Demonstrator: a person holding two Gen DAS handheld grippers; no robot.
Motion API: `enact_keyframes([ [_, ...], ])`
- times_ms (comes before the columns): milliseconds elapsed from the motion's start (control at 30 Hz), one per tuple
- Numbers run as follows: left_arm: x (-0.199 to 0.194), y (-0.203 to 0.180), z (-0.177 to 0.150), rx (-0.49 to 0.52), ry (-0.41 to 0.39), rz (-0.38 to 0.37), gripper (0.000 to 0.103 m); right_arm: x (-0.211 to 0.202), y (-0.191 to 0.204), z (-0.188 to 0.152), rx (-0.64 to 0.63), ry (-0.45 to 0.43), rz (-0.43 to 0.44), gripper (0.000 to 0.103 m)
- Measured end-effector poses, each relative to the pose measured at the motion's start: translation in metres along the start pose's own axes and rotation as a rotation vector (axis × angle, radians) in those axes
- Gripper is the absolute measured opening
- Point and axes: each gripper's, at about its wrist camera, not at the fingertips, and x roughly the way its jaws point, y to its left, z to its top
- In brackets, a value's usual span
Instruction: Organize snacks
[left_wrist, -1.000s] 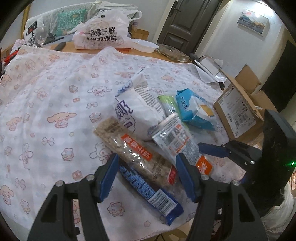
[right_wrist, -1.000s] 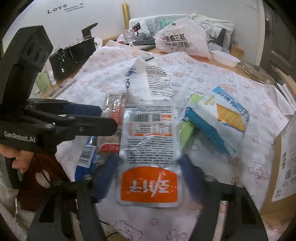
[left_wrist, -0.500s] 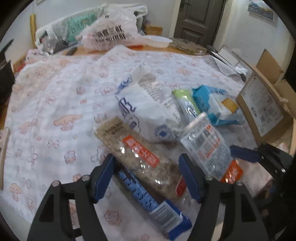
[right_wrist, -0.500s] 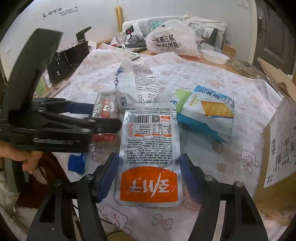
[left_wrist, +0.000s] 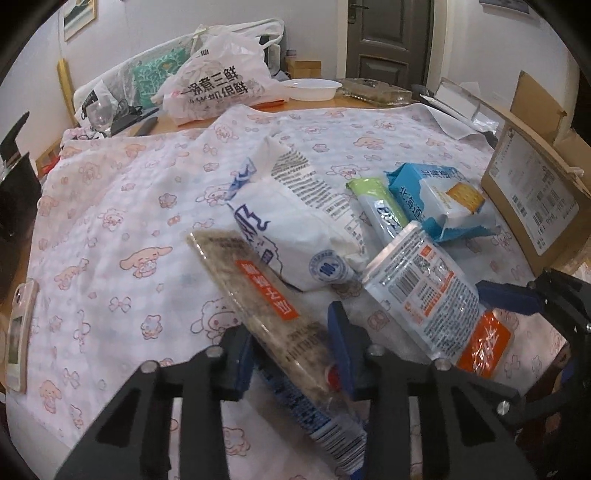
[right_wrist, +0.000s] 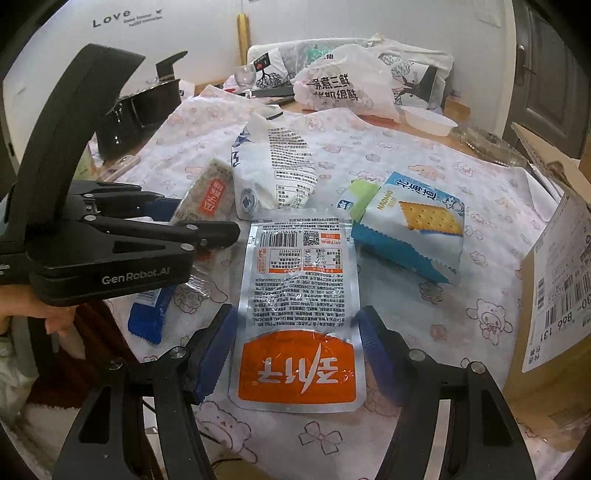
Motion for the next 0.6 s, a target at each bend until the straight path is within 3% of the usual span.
enact_keyframes([
  [300, -0.010, 0.019, -0.002, -0.026, -0.016, -0.013, 0.014, 0.000, 0.001, 0.002, 0.004, 0.008, -0.007, 0.064],
  [600, -0.015, 0.034, 0.006, -0.028, -0.053, 0.003, 0.010, 0.003, 0.003, 0.005, 0.009, 0.015, -0.019, 0.064],
])
